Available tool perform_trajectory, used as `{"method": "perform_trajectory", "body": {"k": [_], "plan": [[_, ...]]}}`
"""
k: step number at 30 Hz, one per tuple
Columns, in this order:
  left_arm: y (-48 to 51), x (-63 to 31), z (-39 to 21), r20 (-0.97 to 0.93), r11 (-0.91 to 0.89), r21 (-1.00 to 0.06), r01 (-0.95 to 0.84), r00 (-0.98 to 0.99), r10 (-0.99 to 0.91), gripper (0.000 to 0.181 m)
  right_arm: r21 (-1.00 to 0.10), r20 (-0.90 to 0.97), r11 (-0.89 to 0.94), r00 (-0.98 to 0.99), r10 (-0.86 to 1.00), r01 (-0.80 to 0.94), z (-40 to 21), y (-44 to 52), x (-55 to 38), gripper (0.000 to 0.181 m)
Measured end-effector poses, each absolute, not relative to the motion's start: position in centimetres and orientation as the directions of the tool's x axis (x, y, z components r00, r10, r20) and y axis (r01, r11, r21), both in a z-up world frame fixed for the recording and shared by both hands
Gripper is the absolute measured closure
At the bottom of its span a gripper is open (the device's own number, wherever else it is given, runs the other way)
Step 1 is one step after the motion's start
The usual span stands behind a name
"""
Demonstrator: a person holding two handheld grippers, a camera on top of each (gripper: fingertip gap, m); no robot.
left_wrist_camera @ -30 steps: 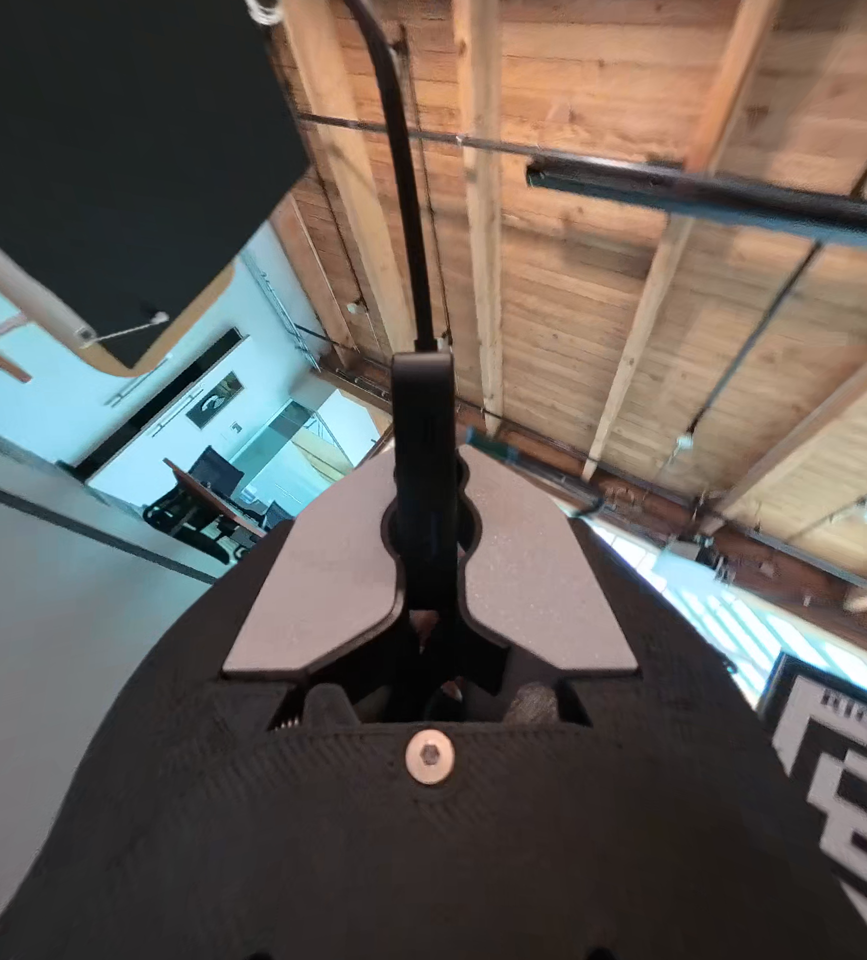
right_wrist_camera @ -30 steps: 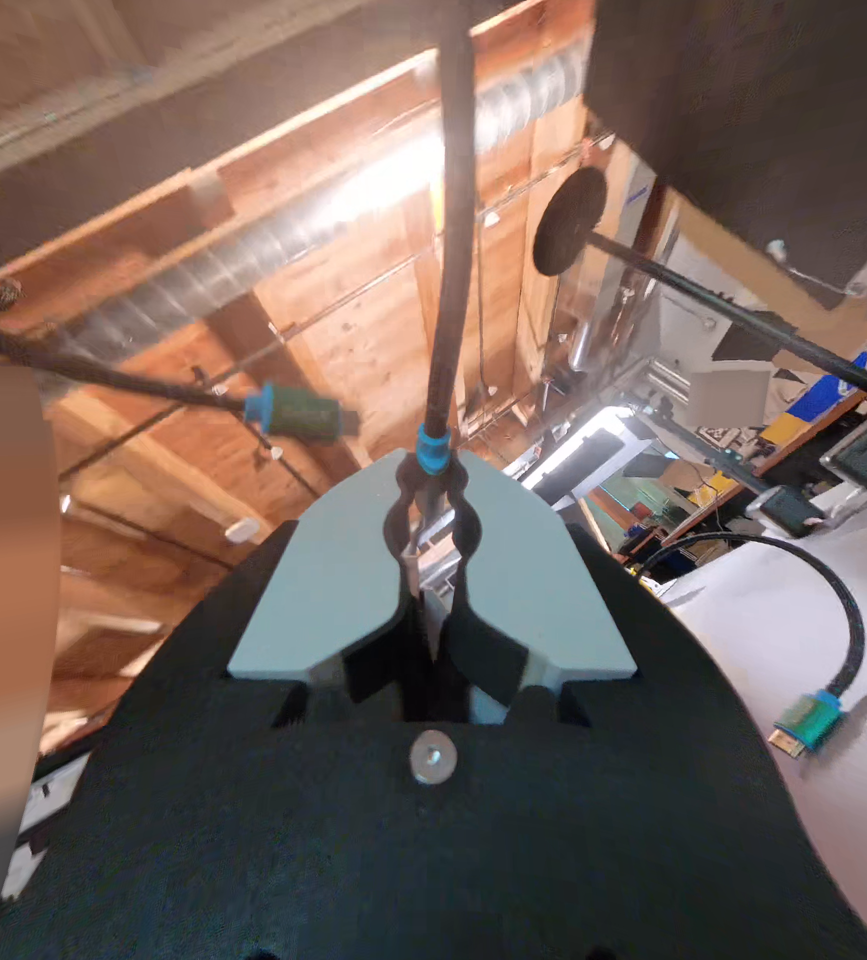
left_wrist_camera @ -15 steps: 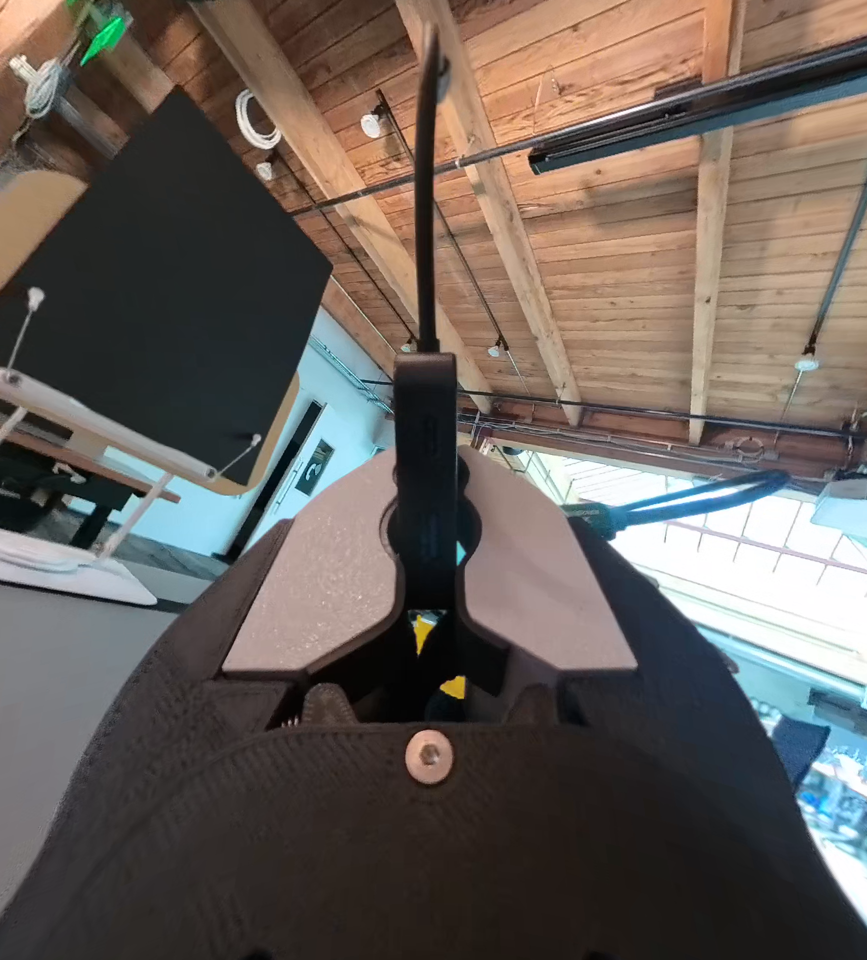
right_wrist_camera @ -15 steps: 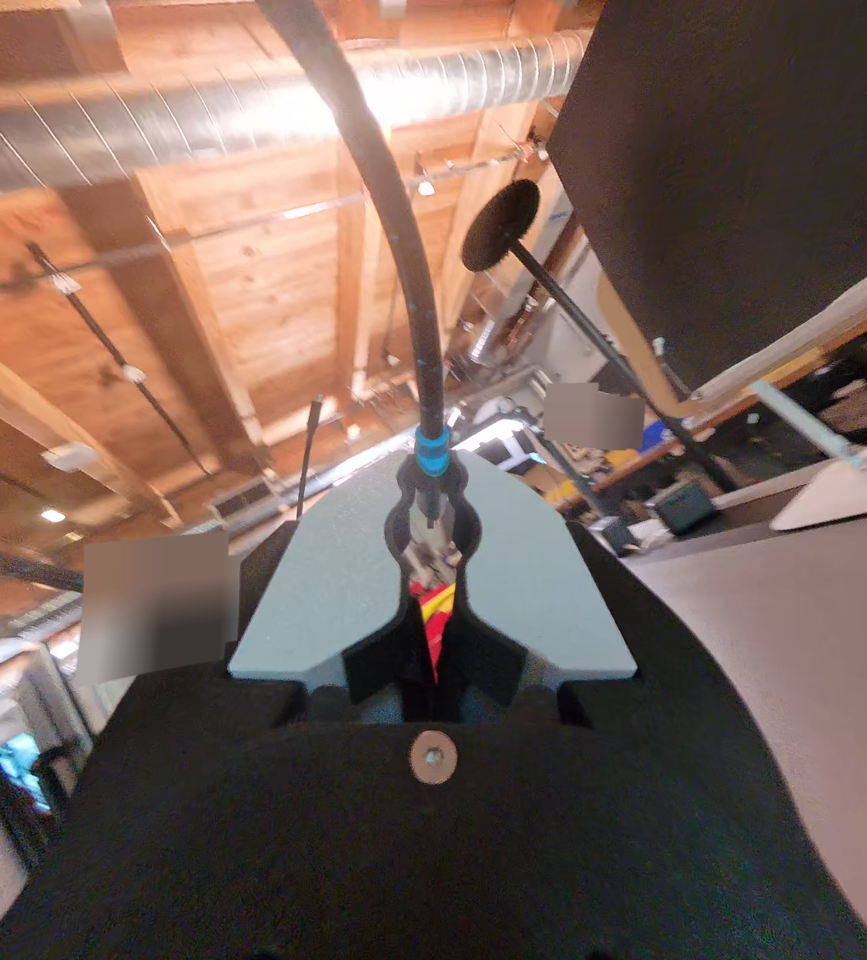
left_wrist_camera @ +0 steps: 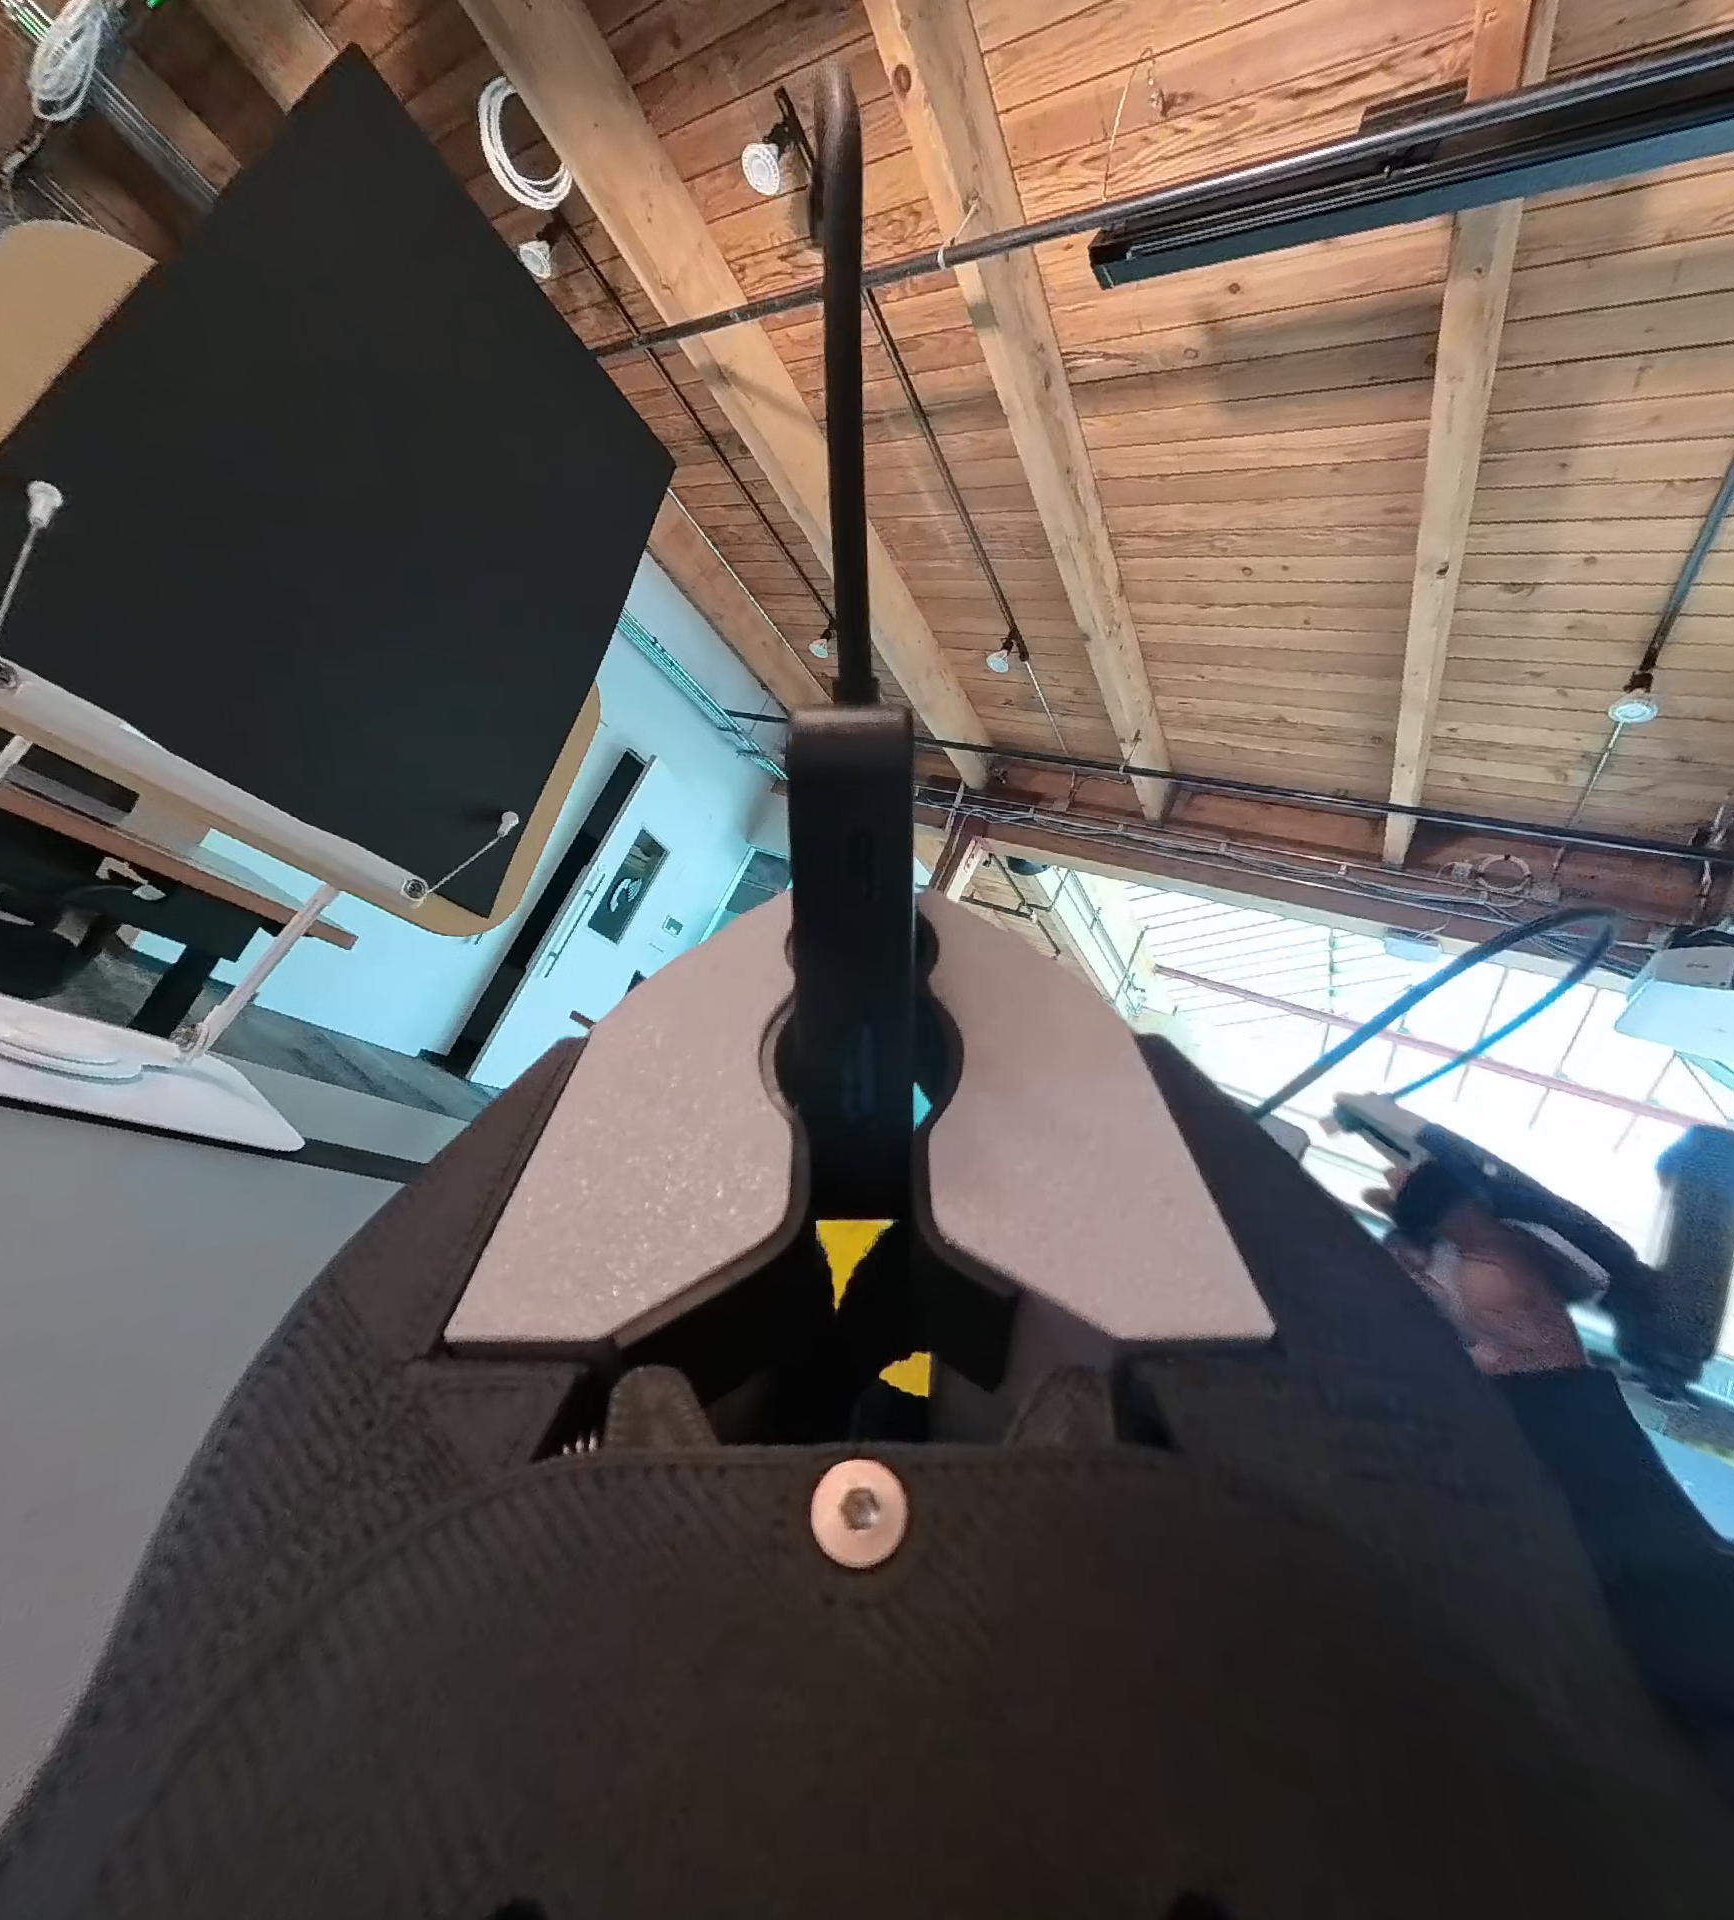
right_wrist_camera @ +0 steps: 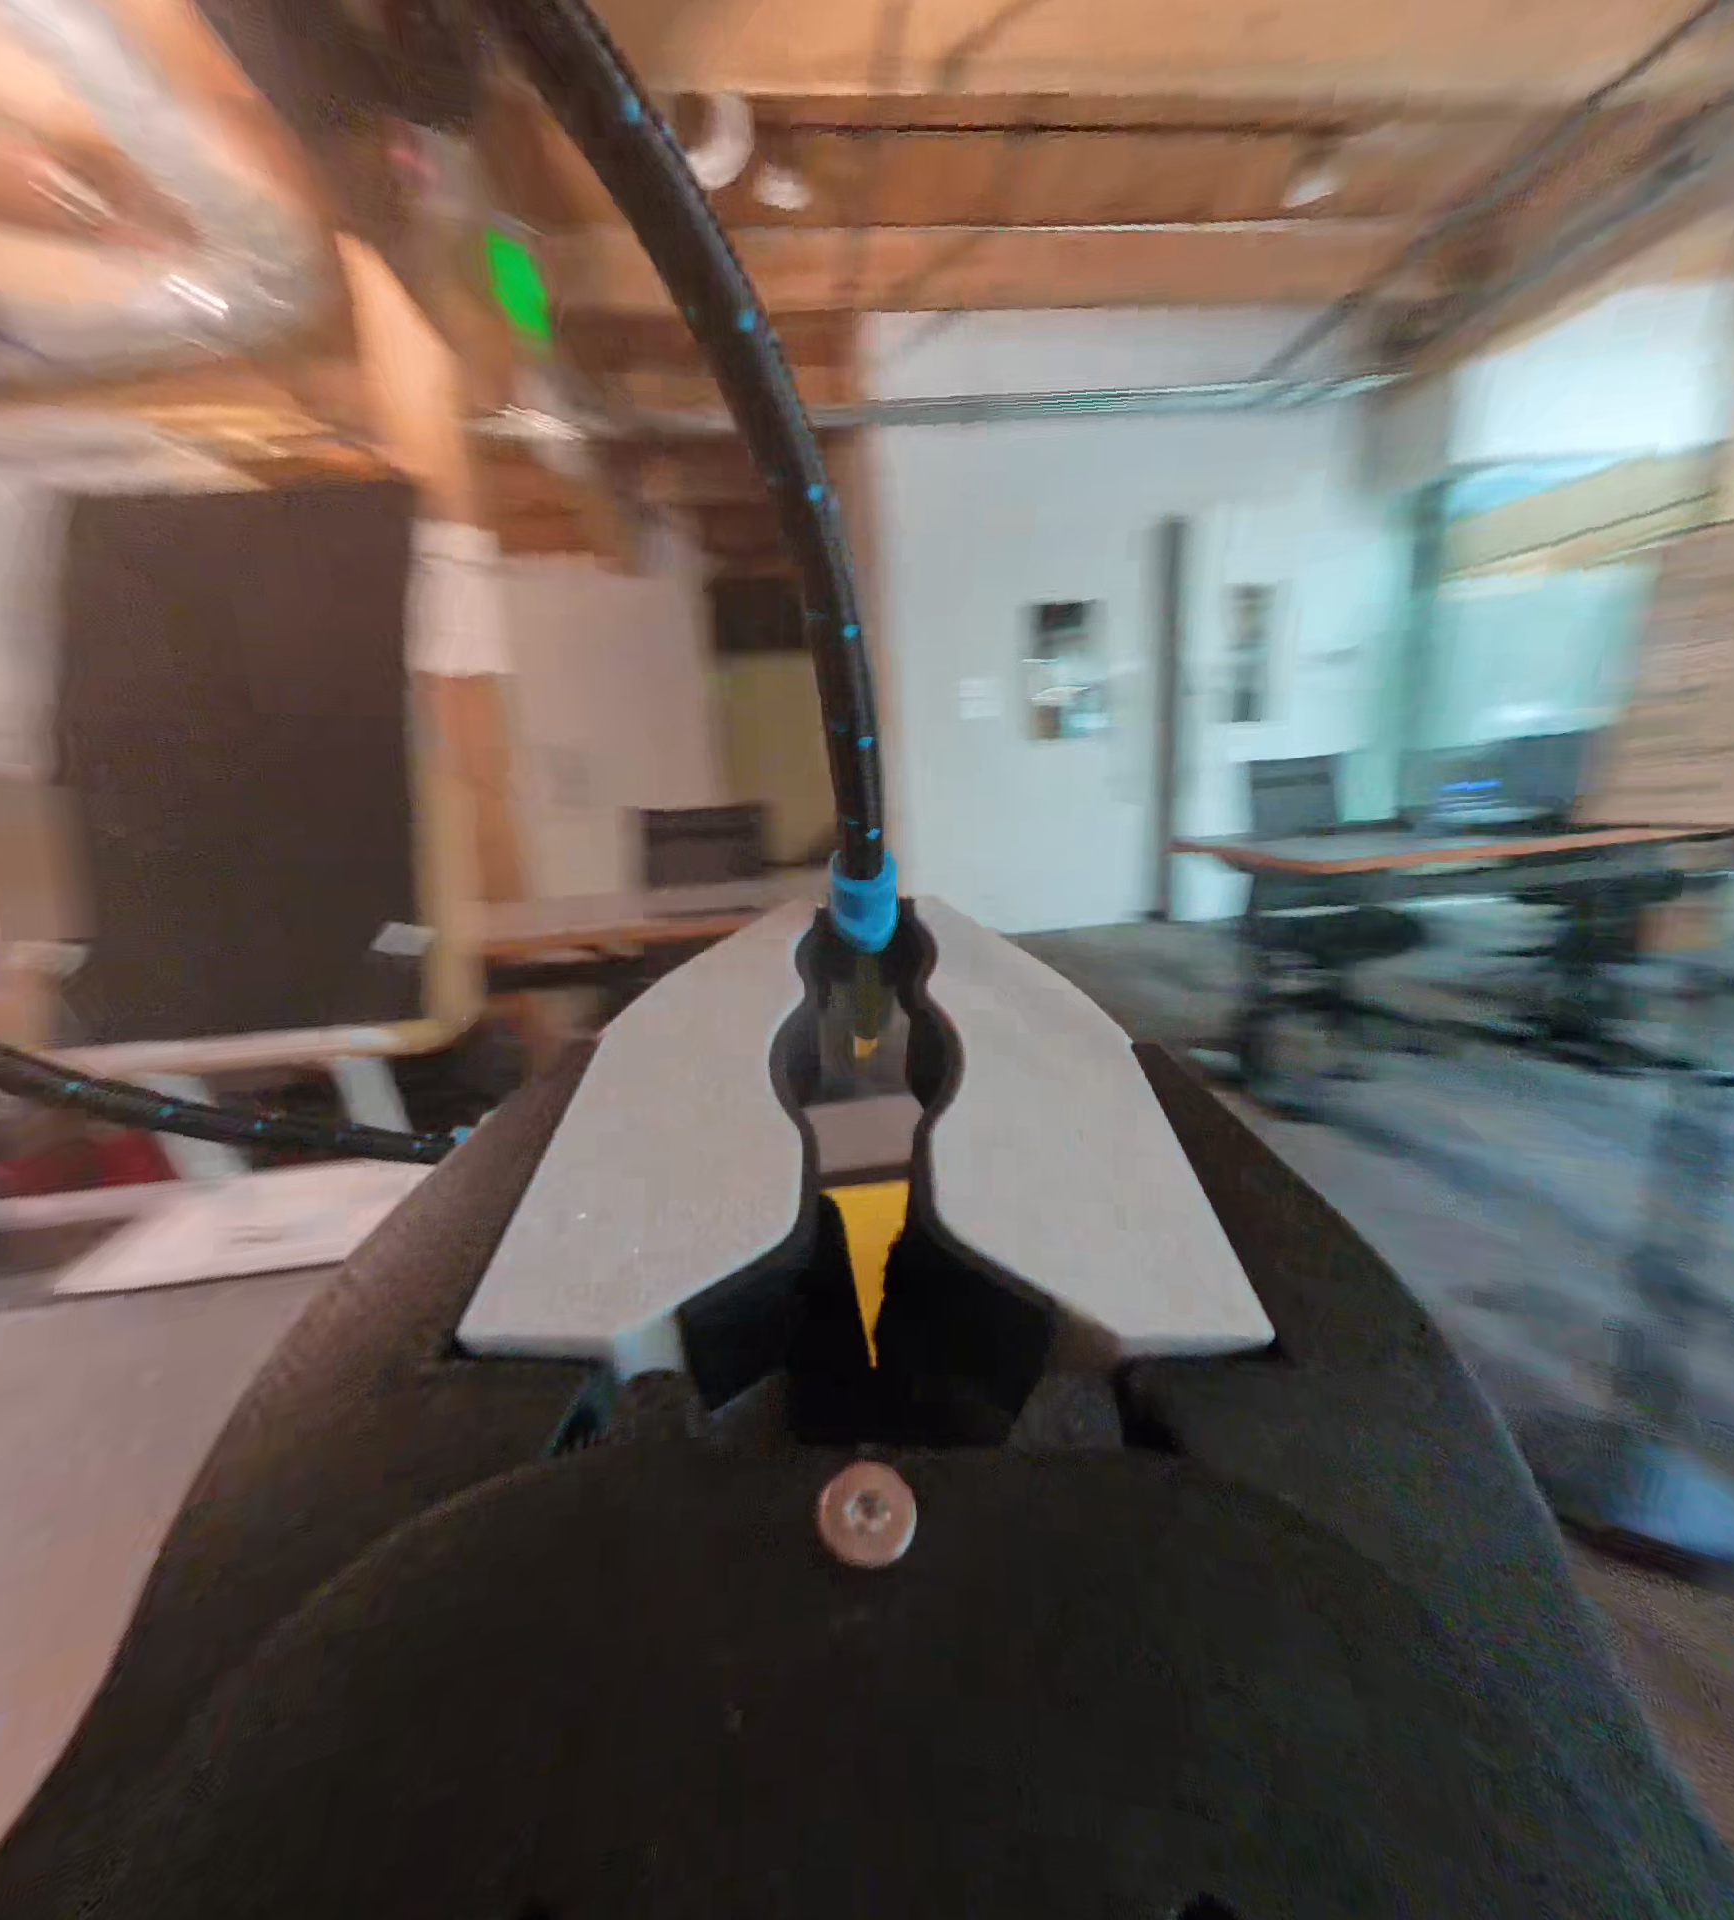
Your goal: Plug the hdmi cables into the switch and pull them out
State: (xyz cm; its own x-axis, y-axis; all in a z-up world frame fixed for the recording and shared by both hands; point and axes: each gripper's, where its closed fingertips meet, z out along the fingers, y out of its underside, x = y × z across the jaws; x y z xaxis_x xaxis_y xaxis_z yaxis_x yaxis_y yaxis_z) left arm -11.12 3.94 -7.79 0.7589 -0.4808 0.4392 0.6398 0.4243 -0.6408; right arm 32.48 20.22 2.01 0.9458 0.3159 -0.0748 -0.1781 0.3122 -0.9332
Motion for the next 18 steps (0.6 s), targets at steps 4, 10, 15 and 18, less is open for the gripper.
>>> {"method": "perform_trajectory", "body": {"k": [4, 10, 15, 18], "plan": [[4.1, -10.9, -7.8, 0.433, 0.425, -0.648, 0.632, 0.765, -0.477, 0.167, -0.935, 0.179, 0.297, 0.98, -0.081, 0.195, -0.4, 20.0, 39.8, 0.169], [4.3, -10.9, -8.0, 0.451, 0.409, -0.64, 0.65, 0.749, -0.485, 0.168, -0.642, 0.737, 0.121, 0.653, -0.175, 0.757, -2.4, 20.7, 39.7, 0.17], [4.4, -11.0, -8.1, 0.464, 0.398, -0.636, 0.661, 0.739, -0.488, 0.168, -0.332, 0.937, 0.048, 0.324, 0.131, 0.942, -8.9, 22.8, 36.0, 0.17], [4.5, -11.1, -8.3, 0.478, 0.387, -0.627, 0.676, 0.726, -0.494, 0.168, -0.357, 0.823, -0.085, 0.357, 0.441, 0.93, -14.7, 23.6, 35.2, 0.169]]}}
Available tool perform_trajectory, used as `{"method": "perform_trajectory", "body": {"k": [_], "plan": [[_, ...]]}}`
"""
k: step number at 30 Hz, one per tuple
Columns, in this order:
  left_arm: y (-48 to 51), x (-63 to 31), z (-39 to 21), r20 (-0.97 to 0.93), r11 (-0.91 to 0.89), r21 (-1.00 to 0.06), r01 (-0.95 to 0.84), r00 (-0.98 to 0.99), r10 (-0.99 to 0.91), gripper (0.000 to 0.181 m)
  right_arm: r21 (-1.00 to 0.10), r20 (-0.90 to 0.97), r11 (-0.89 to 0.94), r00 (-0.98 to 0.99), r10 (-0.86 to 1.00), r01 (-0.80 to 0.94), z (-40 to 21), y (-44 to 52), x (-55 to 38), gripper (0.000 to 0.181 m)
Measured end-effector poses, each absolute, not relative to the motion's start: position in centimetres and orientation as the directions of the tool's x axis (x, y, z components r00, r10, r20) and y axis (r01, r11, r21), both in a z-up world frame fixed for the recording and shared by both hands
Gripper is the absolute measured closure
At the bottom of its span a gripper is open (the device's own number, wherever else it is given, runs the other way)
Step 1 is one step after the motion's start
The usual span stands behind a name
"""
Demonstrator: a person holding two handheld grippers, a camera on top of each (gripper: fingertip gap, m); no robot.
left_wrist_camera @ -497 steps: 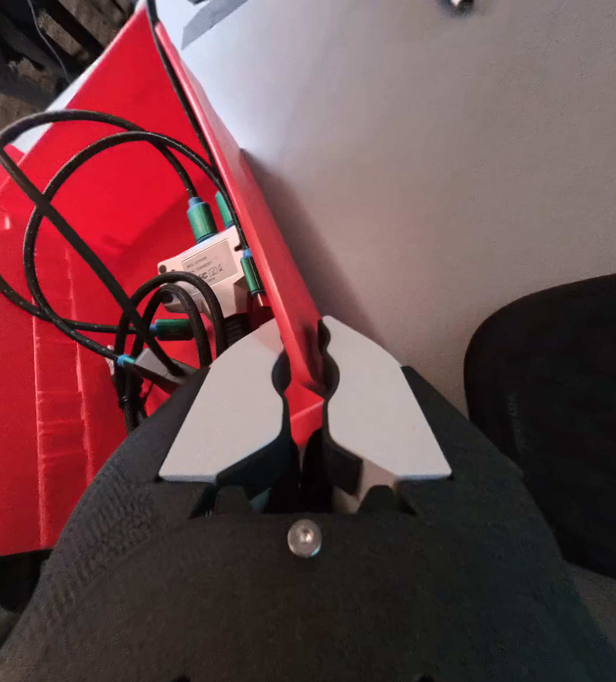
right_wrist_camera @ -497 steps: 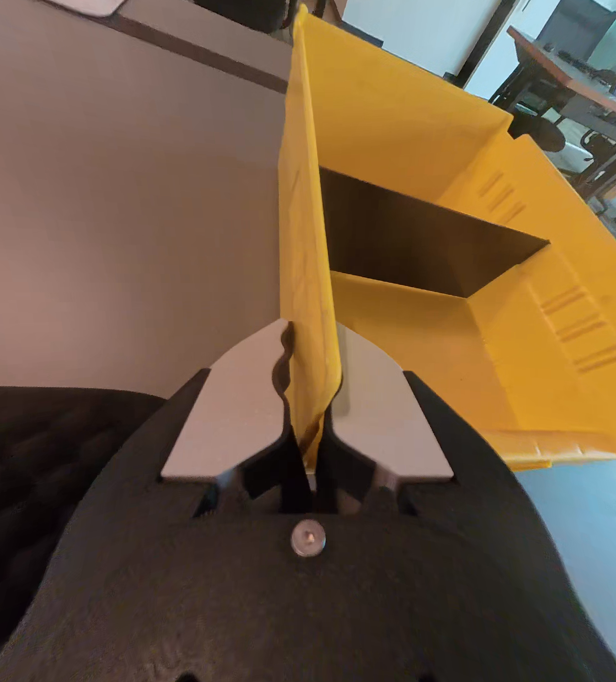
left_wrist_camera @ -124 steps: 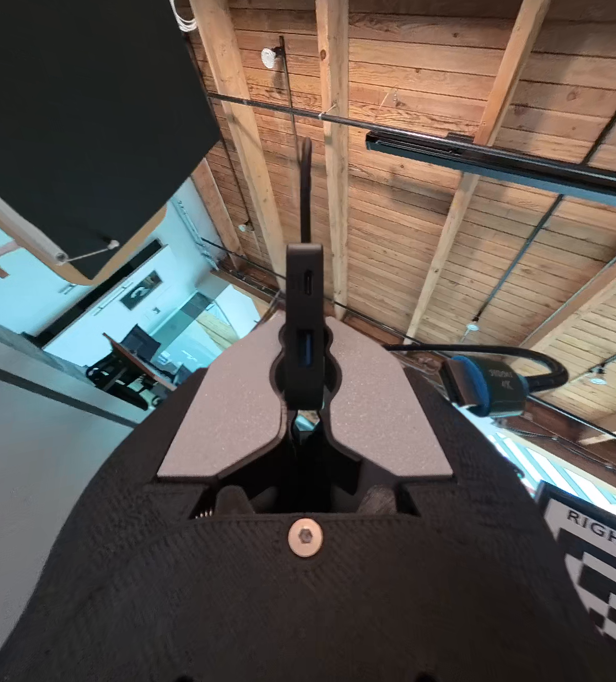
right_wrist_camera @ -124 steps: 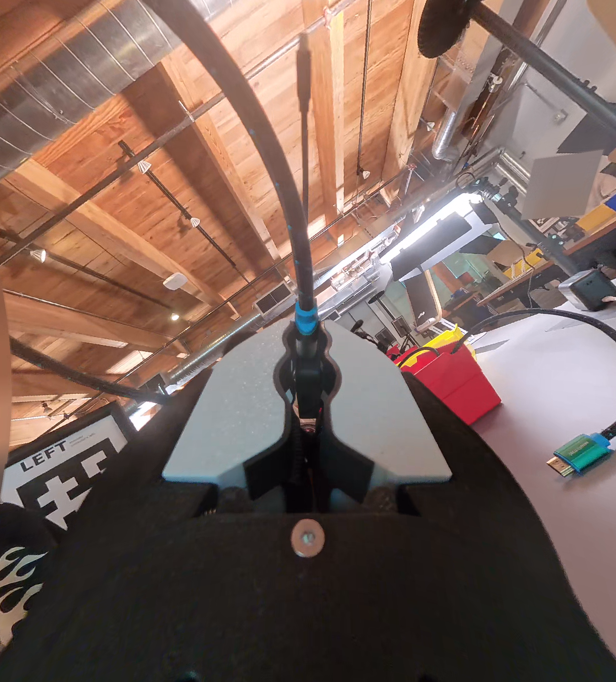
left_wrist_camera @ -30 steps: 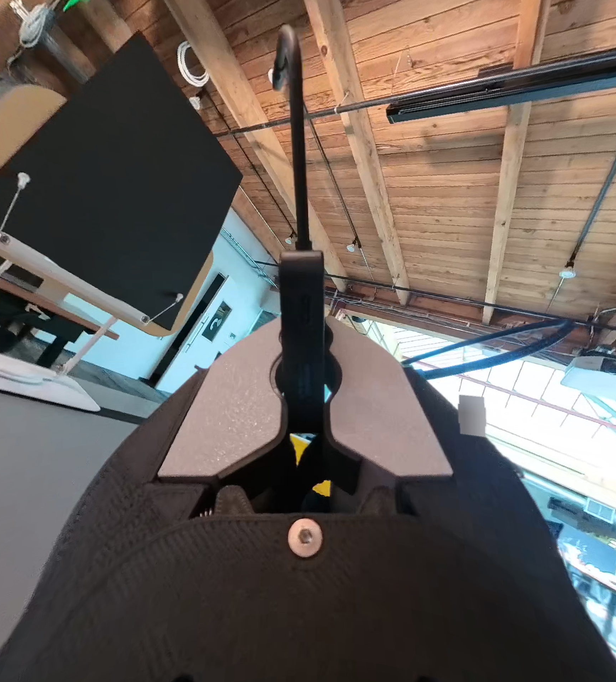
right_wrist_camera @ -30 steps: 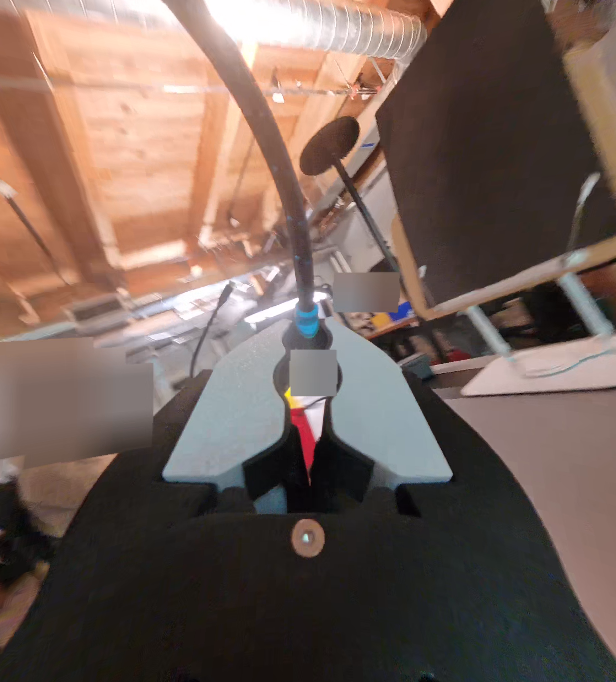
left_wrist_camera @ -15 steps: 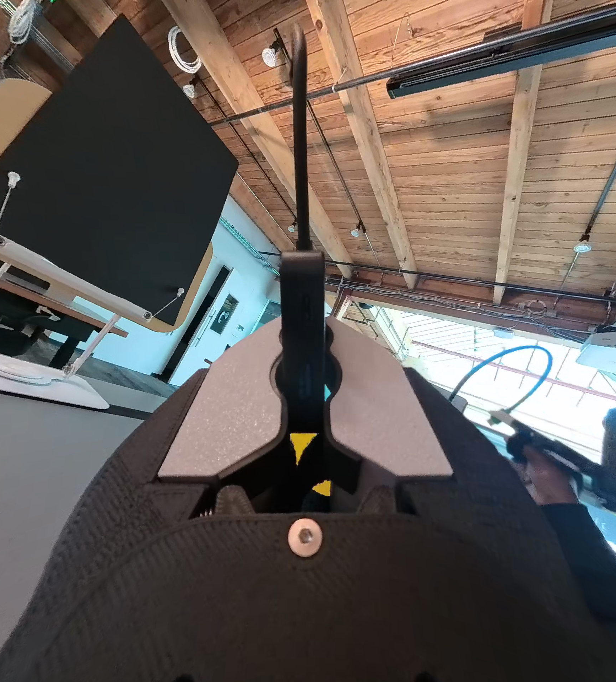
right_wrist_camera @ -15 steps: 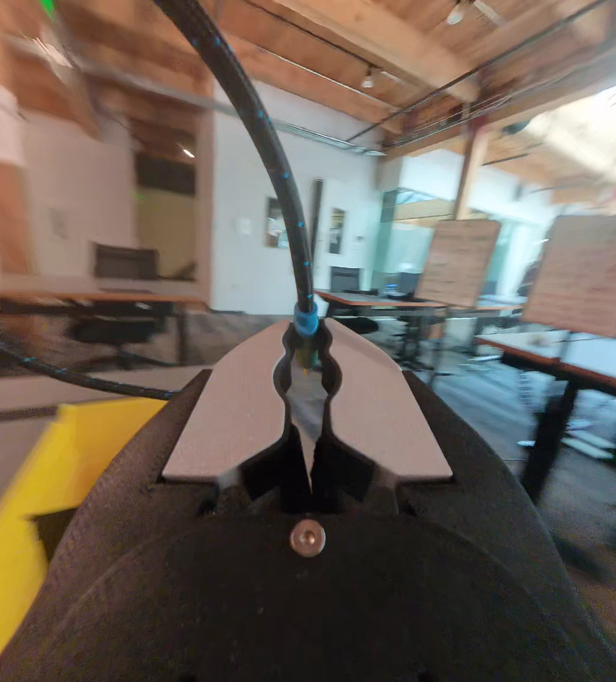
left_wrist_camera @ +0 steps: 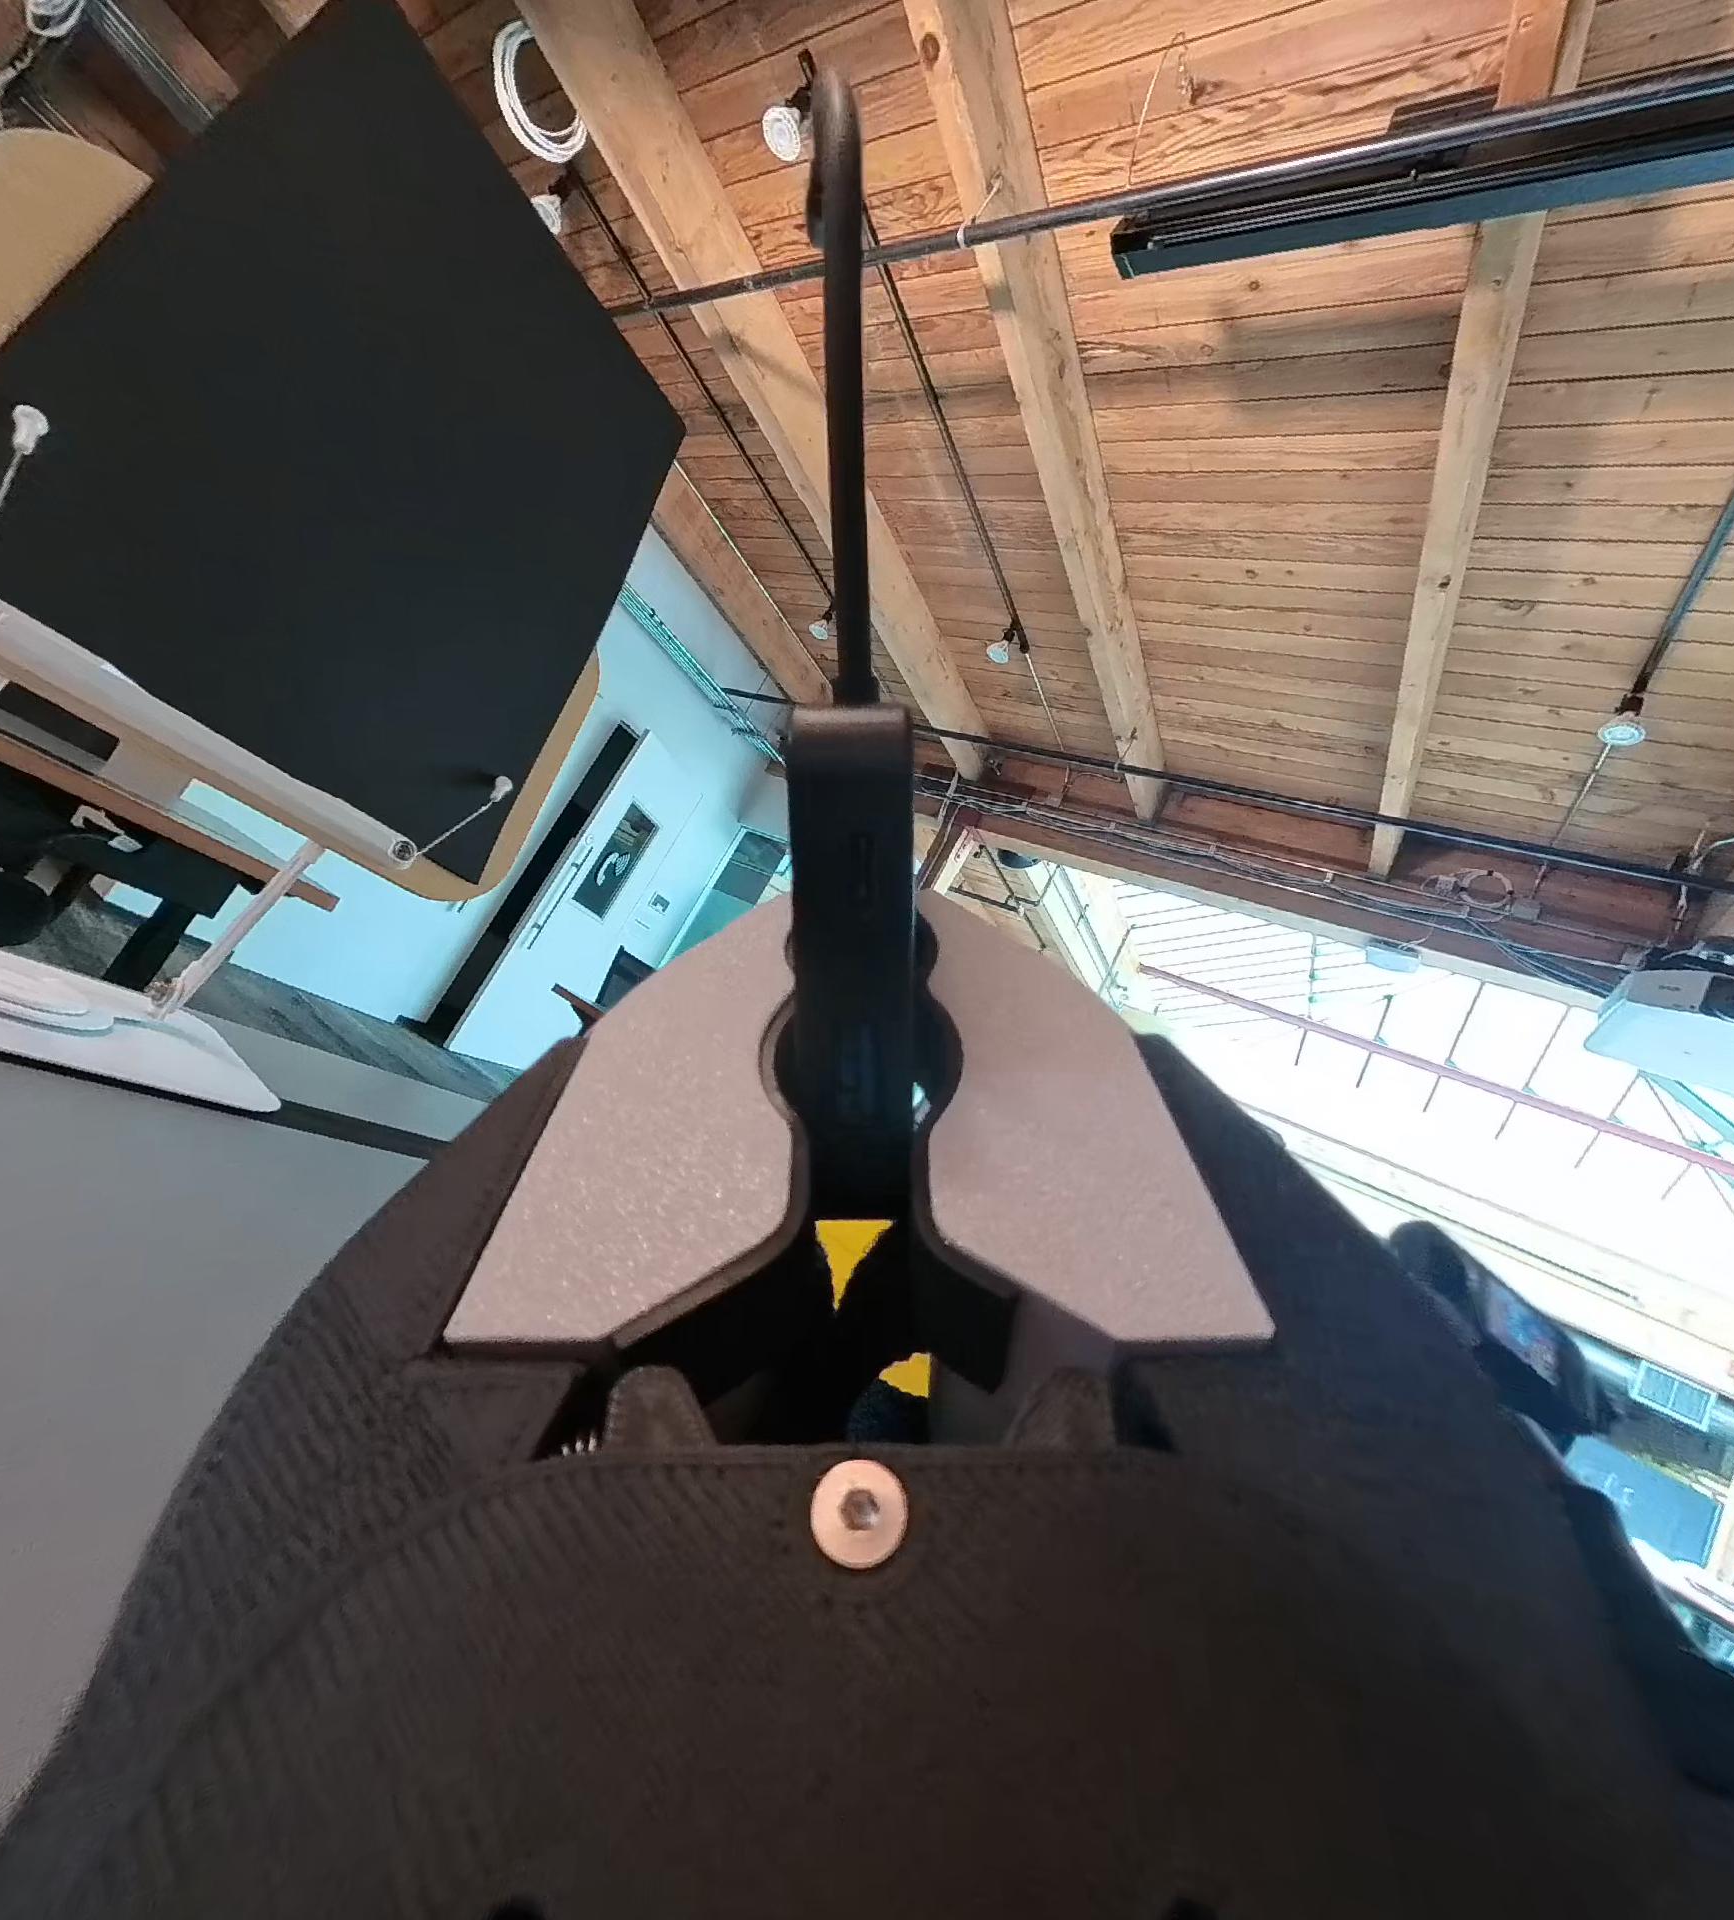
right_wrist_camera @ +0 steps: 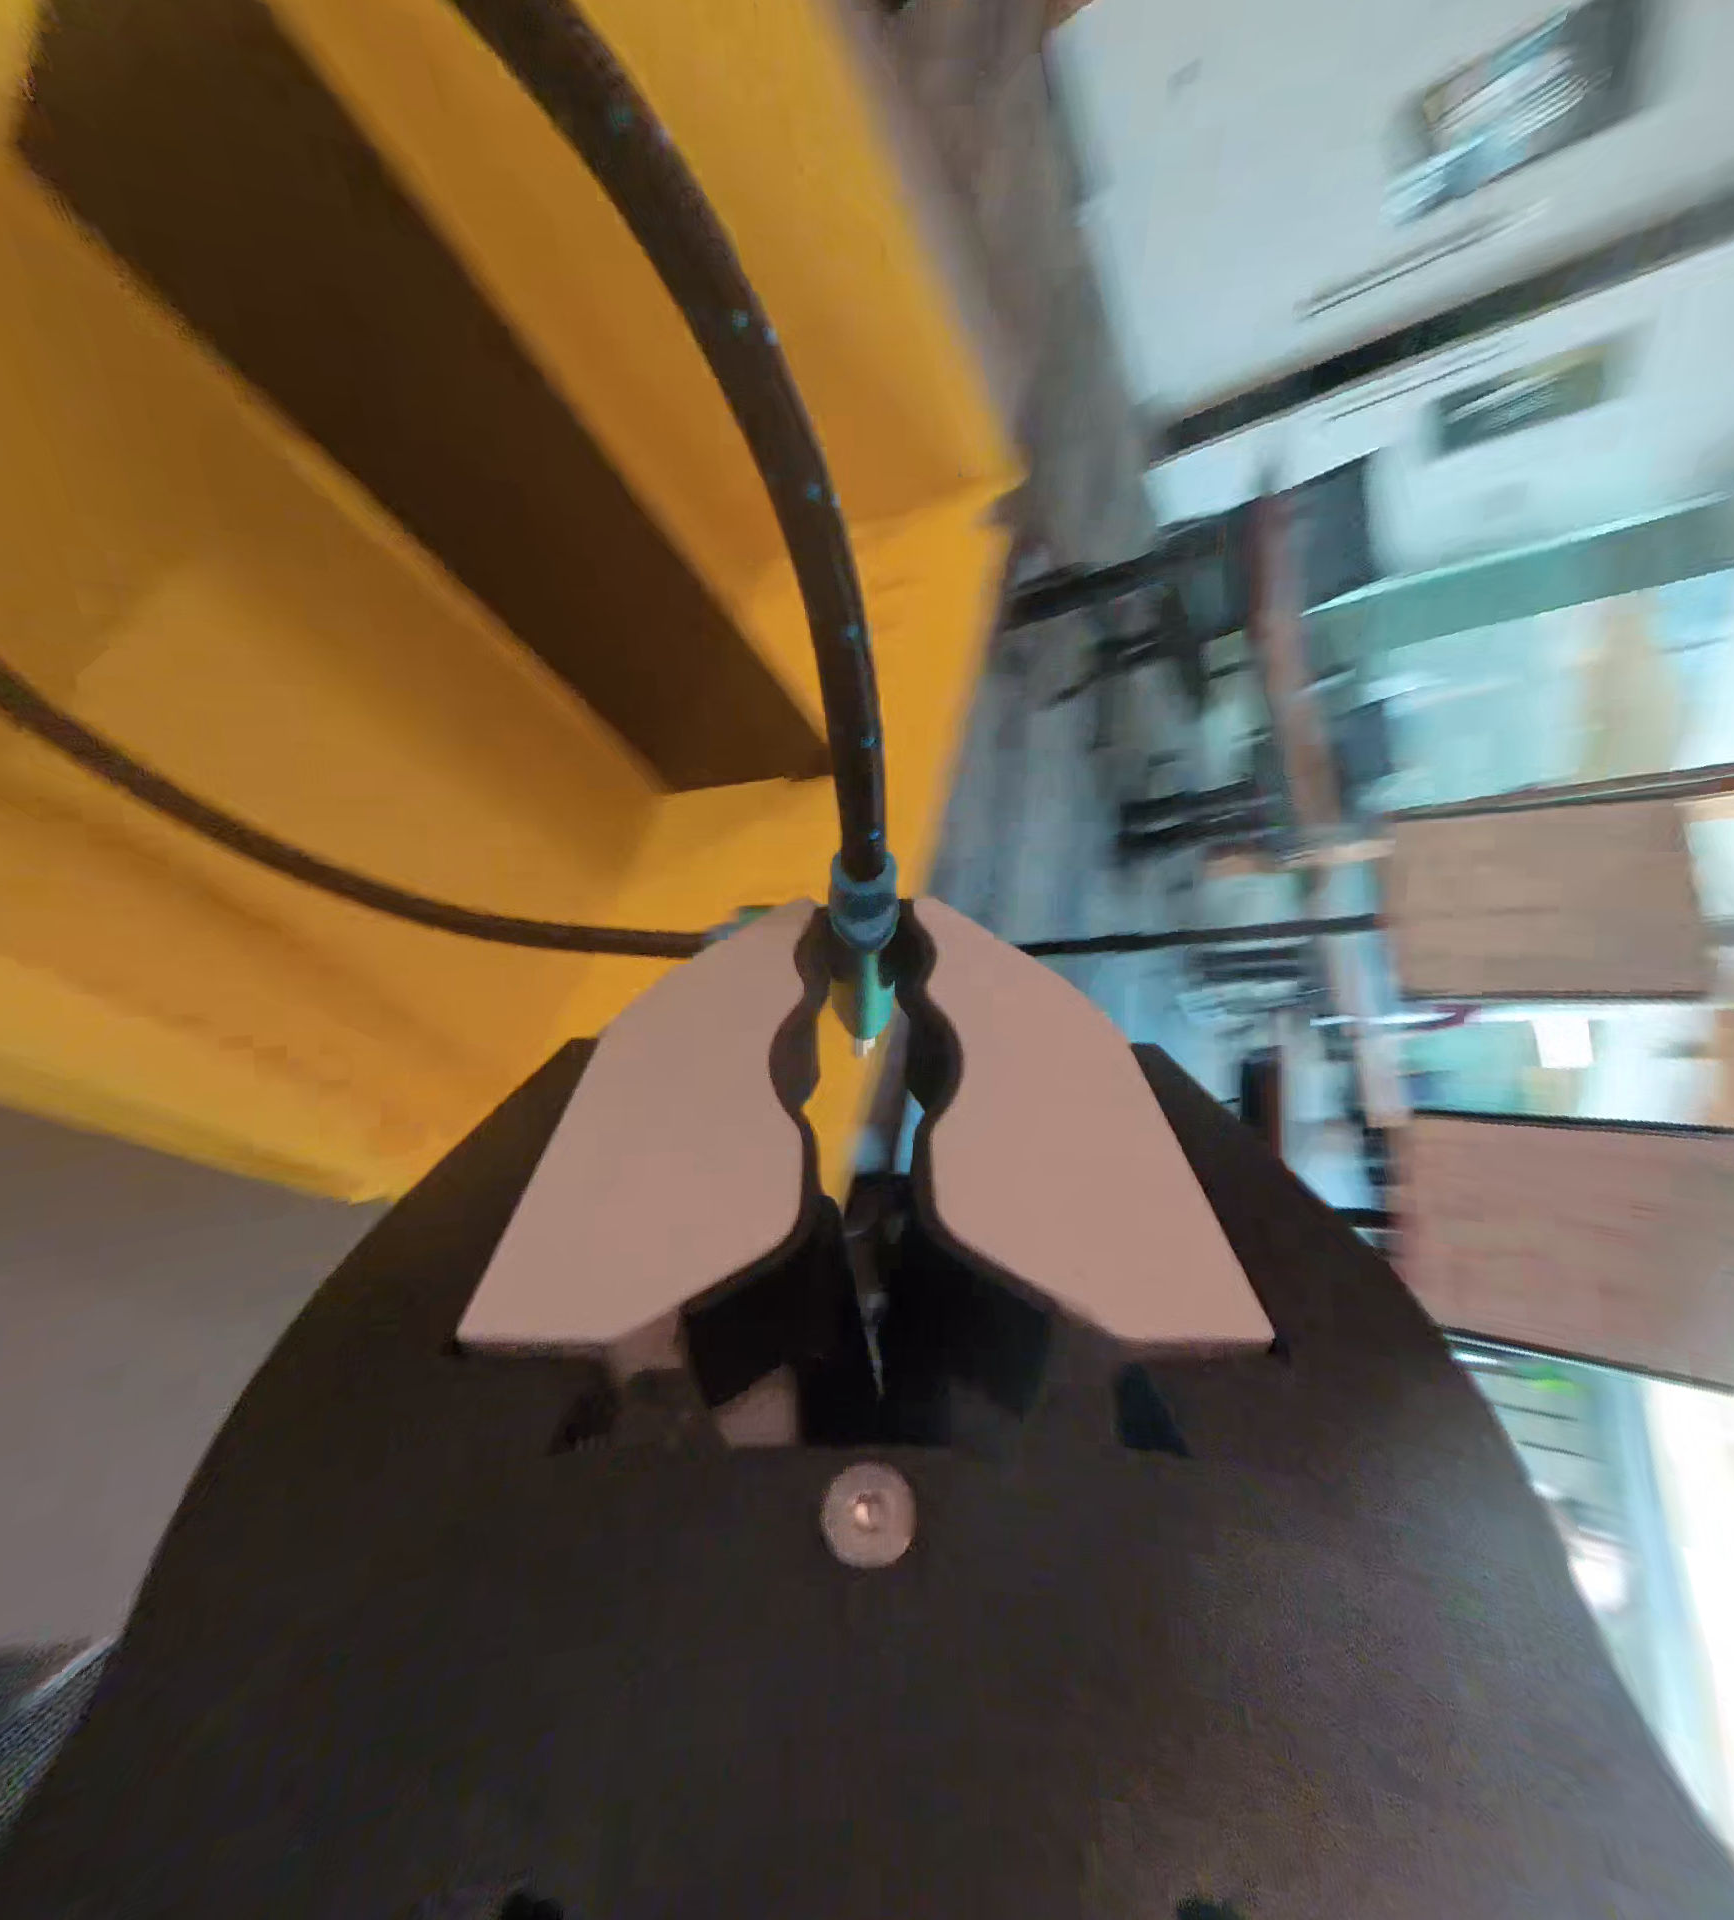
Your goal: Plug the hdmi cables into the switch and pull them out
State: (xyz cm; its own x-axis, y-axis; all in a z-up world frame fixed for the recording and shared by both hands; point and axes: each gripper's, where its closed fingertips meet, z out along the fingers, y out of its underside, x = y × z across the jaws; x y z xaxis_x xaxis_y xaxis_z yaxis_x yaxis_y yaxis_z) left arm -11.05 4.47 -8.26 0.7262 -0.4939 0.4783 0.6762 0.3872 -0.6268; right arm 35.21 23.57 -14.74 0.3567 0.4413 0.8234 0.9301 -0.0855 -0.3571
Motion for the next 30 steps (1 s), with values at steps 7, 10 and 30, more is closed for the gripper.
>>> {"method": "perform_trajectory", "body": {"k": [7, 10, 30], "plan": [[4.6, -10.9, -8.5, 0.489, 0.367, -0.627, 0.687, 0.714, -0.502, 0.168, -0.281, 0.305, -0.545, 0.612, 0.73, 0.79, -26.1, 22.5, 35.5, 0.167], [4.6, -10.9, -8.5, 0.49, 0.365, -0.627, 0.688, 0.713, -0.501, 0.168, -0.289, 0.278, -0.619, 0.683, 0.675, 0.73, -25.5, 22.3, 35.6, 0.133], [4.9, -10.3, -8.6, 0.479, 0.347, -0.642, 0.684, 0.711, -0.516, 0.168, -0.723, -0.016, -0.513, 0.731, 0.682, 0.463, -21.0, 25.1, 22.4, 0.153]]}}
